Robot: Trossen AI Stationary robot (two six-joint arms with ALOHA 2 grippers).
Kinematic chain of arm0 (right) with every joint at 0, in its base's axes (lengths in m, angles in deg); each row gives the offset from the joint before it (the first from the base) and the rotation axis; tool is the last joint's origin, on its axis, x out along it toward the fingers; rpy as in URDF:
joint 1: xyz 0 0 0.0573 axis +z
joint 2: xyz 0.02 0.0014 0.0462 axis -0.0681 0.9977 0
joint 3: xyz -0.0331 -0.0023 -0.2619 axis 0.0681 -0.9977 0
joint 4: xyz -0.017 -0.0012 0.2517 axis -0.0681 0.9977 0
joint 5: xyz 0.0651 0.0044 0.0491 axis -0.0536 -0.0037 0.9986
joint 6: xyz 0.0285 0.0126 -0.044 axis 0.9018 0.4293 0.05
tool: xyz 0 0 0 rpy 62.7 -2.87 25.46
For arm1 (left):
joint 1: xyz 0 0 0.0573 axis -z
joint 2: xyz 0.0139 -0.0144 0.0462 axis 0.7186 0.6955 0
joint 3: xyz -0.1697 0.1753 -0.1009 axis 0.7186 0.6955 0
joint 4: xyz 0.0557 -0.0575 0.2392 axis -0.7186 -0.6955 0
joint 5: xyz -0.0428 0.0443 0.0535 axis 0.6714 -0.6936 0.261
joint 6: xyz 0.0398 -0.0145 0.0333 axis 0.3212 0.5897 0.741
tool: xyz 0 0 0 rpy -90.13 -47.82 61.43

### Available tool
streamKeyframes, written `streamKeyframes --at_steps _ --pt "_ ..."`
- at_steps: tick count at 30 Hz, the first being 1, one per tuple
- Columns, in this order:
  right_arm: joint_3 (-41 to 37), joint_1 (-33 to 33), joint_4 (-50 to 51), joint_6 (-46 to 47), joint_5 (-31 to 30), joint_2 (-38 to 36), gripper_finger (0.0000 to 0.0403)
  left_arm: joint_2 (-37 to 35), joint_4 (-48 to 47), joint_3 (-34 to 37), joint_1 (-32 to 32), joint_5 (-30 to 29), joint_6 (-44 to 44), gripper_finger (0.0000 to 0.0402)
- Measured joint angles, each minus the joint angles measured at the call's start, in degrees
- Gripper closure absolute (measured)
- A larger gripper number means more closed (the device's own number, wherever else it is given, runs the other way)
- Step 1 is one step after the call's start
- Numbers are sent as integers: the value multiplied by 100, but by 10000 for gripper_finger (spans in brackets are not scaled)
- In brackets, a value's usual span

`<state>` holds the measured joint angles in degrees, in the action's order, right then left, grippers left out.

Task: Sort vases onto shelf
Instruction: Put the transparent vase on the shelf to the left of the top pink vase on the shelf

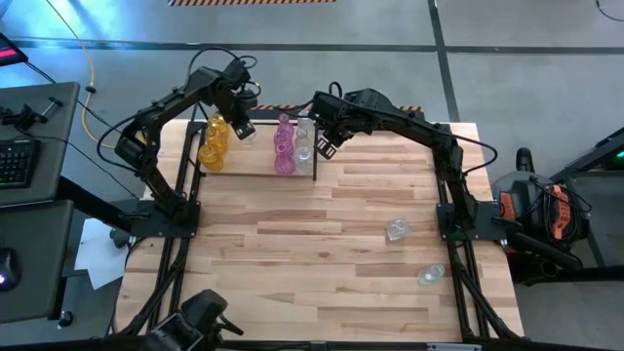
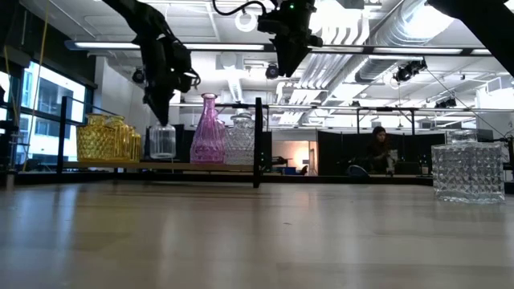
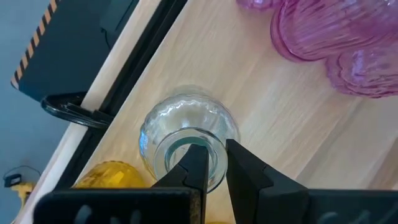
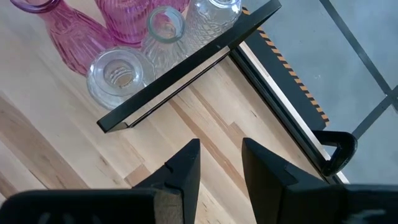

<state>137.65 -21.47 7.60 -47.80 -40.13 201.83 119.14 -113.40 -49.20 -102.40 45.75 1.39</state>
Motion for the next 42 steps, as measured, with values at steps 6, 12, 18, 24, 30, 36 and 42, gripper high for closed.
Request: streamKeyframes --at_steps 6,12,18,24,30,36,42 --pt "0 0 0 0 0 0 304 9 37 11 -4 -105 -6 371" --pt "0 0 0 -1 -2 0 304 28 161 24 -4 -133 -57 373" --pt "0 0 0 20 -4 2 304 28 196 24 -4 -132 -148 371" --pt "0 9 0 44 -4 2 304 175 66 27 -2 -127 -198 373" --pt "2 75 0 44 -31 2 304 219 141 30 0 -111 -201 367" --pt "0 101 0 57 -24 2 304 221 149 31 0 -93 -198 363" --pt "0 96 0 52 -22 2 304 223 143 29 0 -42 -203 335"
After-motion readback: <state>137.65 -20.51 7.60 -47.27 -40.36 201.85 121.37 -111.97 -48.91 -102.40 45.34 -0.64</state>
